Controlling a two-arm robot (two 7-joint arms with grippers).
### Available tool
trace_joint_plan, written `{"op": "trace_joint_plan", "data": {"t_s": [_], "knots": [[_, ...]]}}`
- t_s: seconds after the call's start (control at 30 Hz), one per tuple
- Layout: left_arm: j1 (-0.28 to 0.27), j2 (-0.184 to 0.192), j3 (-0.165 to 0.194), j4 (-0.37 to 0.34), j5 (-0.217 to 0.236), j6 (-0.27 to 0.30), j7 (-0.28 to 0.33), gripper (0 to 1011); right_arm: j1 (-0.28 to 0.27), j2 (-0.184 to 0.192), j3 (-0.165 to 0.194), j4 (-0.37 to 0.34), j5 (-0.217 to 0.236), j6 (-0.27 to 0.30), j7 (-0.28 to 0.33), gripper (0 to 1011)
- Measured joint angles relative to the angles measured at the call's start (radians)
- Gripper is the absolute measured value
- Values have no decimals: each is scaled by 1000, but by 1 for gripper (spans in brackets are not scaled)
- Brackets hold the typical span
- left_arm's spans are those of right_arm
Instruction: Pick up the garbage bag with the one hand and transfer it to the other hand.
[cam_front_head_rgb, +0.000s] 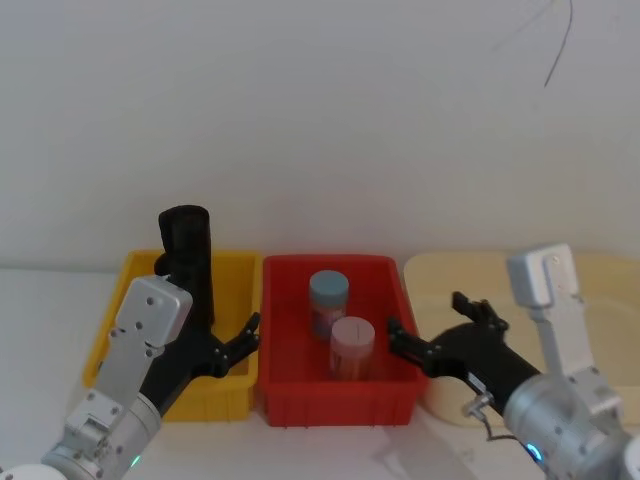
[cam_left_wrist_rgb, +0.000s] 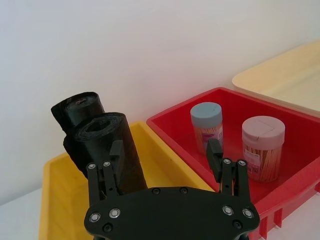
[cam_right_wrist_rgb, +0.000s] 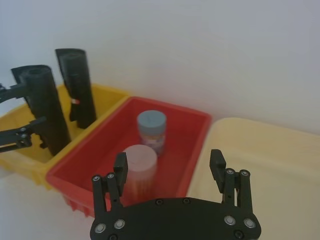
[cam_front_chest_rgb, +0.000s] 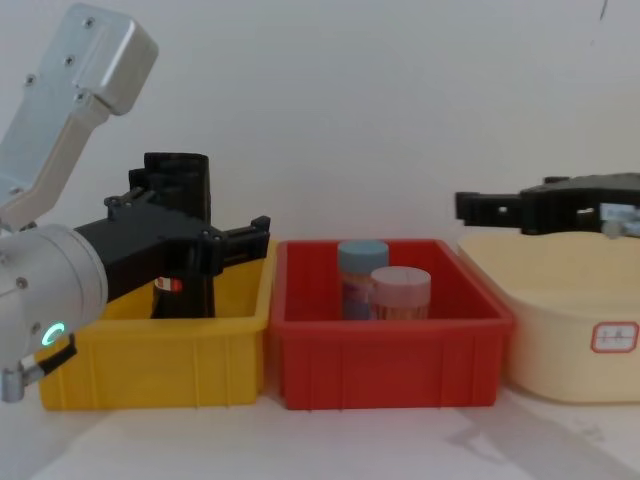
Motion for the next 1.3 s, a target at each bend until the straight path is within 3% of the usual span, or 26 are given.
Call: {"op": "trace_joint_plan", "data": {"t_s": [0.17,0.53,0.8,1.3], "knots": [[0,0,0,0,0,0,0,1001,86,-11,-25,76,22,52,67,1001],[0,0,0,0,0,0,0,1001,217,-32,-66,221,52,93,163,1001],[0,0,0,0,0,0,0,1002,265,-34,-82,284,71,105,207,1001],[0,0,0,0,0,0,0,1001,309,-26,-120,331,79,113,246,1001]]}}
